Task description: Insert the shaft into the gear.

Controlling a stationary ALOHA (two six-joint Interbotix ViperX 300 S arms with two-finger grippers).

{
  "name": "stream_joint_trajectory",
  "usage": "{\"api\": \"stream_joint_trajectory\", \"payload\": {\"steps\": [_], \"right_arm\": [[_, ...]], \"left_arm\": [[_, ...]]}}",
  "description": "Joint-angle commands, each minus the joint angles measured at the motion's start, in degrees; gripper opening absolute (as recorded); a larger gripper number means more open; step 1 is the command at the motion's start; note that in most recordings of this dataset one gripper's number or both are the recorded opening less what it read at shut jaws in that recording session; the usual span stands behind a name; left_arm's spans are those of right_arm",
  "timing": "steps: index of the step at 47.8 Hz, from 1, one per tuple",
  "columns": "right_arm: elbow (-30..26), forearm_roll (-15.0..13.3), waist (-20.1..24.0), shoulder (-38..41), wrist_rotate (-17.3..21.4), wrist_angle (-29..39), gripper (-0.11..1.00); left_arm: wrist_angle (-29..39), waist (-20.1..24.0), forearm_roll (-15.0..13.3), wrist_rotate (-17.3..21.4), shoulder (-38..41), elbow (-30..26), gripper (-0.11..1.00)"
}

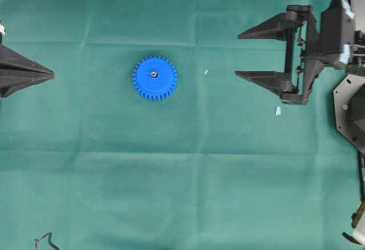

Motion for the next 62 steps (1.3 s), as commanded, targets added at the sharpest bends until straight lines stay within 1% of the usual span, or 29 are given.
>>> {"api": "stream_joint_trajectory", "payload": {"steps": [1, 62], "right_arm": [[0.35, 0.0, 0.0, -1.32, 0.0, -0.62, 0.9], [1.23, 0.0, -0.35, -1.58, 0.0, -1.93, 0.9]], "left_arm": [[-0.26, -0.09, 0.09, 0.09, 0.09, -1.41, 0.0], [-0.26, -0.09, 0.09, 0.09, 0.09, -1.41, 0.0]]}}
